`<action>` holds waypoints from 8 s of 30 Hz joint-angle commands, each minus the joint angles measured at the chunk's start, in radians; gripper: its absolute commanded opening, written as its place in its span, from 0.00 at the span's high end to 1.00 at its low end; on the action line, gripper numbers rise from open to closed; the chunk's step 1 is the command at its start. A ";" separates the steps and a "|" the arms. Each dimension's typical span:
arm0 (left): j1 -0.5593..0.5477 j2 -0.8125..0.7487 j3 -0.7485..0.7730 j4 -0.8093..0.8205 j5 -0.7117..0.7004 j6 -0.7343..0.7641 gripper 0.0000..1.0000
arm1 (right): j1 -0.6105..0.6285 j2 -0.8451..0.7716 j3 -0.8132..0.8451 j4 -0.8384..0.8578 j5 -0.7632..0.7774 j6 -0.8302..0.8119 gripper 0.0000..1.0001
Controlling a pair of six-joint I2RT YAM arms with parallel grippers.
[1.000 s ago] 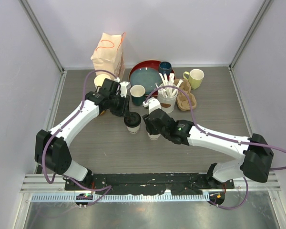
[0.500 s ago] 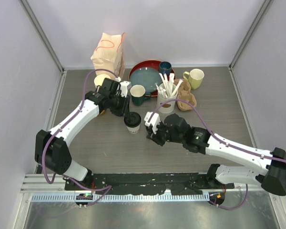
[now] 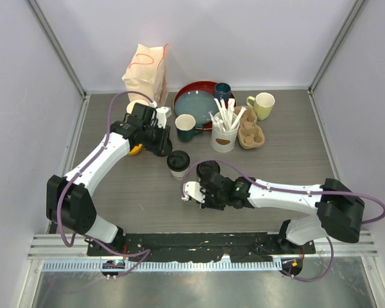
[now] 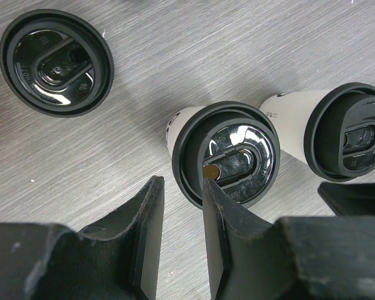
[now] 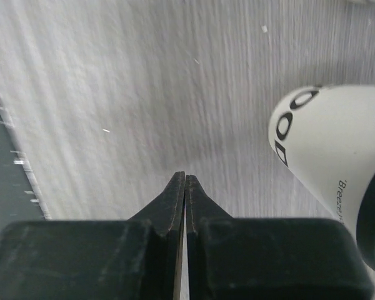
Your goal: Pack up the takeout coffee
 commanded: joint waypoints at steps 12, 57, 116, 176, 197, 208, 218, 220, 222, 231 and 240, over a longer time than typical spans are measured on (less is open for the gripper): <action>0.032 -0.029 0.035 0.015 0.022 0.019 0.66 | -0.008 0.143 -0.034 0.309 0.420 -0.167 0.94; 0.081 -0.043 0.167 -0.071 0.077 0.079 0.66 | -0.166 0.330 0.181 0.353 0.408 -0.032 0.72; 0.101 0.408 1.098 0.206 -0.563 0.544 1.00 | -0.235 -0.285 0.097 0.136 0.244 0.267 0.32; -0.043 -0.569 0.048 -0.575 -0.167 0.365 1.00 | -0.764 -0.179 0.215 0.204 0.288 0.598 0.14; -0.032 -0.562 0.258 -0.685 -0.183 0.366 0.42 | -0.848 0.355 0.420 0.155 0.081 0.515 0.40; -0.032 -0.548 0.282 -0.674 -0.239 0.368 0.42 | -0.868 0.413 0.420 0.155 0.031 0.517 0.57; -0.031 -0.533 0.291 -0.664 -0.231 0.371 0.42 | -0.870 0.297 0.328 0.101 0.050 0.540 0.68; -0.031 -0.531 0.293 -0.667 -0.231 0.371 0.42 | -0.870 0.248 0.283 0.069 0.096 0.552 0.70; -0.031 -0.530 0.296 -0.667 -0.233 0.372 0.42 | -0.872 0.209 0.249 0.067 0.101 0.560 0.70; -0.032 -0.533 0.287 -0.657 -0.220 0.374 0.42 | -0.870 0.128 0.198 0.056 0.067 0.548 0.48; -0.032 -0.528 0.293 -0.665 -0.222 0.380 0.42 | -0.867 0.212 0.238 0.067 0.044 0.529 0.63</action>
